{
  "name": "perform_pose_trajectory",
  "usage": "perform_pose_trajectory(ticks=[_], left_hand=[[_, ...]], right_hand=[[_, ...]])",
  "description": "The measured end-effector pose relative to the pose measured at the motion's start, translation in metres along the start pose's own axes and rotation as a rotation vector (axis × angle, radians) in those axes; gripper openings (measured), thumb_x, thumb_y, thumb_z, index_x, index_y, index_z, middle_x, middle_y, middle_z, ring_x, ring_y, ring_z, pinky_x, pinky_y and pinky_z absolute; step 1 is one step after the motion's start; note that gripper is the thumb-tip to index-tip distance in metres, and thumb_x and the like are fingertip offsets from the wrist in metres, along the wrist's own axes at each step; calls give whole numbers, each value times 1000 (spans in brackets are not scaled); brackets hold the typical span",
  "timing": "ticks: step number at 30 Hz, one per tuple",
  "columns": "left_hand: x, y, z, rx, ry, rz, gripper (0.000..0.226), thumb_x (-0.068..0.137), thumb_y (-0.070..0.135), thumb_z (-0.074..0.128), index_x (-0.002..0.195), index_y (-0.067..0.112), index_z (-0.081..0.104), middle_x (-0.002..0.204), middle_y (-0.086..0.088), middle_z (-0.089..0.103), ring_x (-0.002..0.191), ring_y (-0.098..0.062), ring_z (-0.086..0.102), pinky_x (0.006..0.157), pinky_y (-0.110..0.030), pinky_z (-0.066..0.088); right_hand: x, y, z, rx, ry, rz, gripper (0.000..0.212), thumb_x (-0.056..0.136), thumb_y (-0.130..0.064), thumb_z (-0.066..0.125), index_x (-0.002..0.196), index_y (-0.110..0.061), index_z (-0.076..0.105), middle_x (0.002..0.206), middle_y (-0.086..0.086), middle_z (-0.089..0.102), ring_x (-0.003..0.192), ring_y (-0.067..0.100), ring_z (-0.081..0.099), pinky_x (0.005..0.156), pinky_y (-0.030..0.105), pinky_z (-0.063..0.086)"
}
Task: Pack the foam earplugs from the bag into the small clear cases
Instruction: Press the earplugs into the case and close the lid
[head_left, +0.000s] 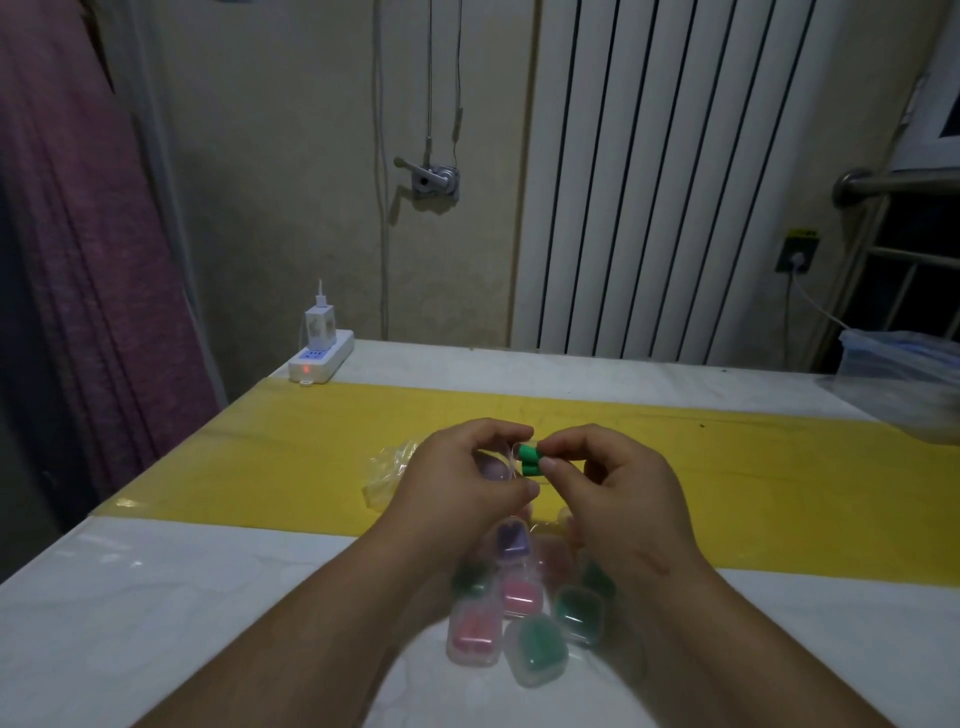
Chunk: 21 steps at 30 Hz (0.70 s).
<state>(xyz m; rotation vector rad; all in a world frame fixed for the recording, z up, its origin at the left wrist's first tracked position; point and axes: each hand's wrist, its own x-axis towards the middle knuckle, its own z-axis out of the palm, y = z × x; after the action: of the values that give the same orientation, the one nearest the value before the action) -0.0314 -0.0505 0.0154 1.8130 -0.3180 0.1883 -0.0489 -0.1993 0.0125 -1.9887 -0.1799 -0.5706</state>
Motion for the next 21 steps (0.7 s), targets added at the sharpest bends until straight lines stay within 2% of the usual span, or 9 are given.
perform_pose_trajectory(ticks=[3,7,11,14,17,19,21], left_hand=[[0,2,0,-65,-6,-6,43,74,-2,78,109,22,70,92,9,67,63,7,63,55,-8,47],[-1,3,-1,-128,-15,-23,42,75,-6,77,108,19,70,92,4,67,66,3,65,56,-13,52],[0,0,-1,-146,-6,-54,43,74,-6,78,108,20,71,96,-1,69,80,-18,72,61,-25,59],[0,1,-1,-73,-16,-24,45,73,-3,78,109,24,70,96,7,69,73,-7,70,66,-20,58],[-2,4,-2,-42,-22,2,54,73,-3,78,113,30,66,100,9,65,76,0,67,62,-12,52],[-3,5,-3,-26,-32,-8,60,73,-3,78,117,32,58,102,6,64,78,-7,68,59,-14,53],[-4,7,-4,-89,-75,-55,53,79,0,75,116,31,52,102,-2,67,75,-19,70,56,-22,55]], right_hand=[[-1,0,2,-87,26,-50,17,87,-23,69,81,-39,68,62,-32,57,55,5,47,52,17,35],[1,3,7,-179,98,-112,8,86,-26,70,88,-33,73,91,-17,58,73,-2,50,61,8,33],[4,7,8,-185,90,-66,6,86,-28,70,88,-32,74,91,-14,56,72,-2,48,62,9,33],[3,5,6,-110,98,-29,11,84,-26,72,86,-35,65,88,-15,60,69,1,50,60,10,37],[2,3,5,56,43,105,14,86,-26,71,92,-31,60,83,-9,67,67,6,57,60,24,46],[3,1,4,170,8,191,15,87,-21,70,95,-30,61,78,-1,71,69,14,65,58,31,50],[4,-1,3,224,11,238,14,88,-17,70,96,-27,63,76,1,71,66,16,67,56,30,50]])
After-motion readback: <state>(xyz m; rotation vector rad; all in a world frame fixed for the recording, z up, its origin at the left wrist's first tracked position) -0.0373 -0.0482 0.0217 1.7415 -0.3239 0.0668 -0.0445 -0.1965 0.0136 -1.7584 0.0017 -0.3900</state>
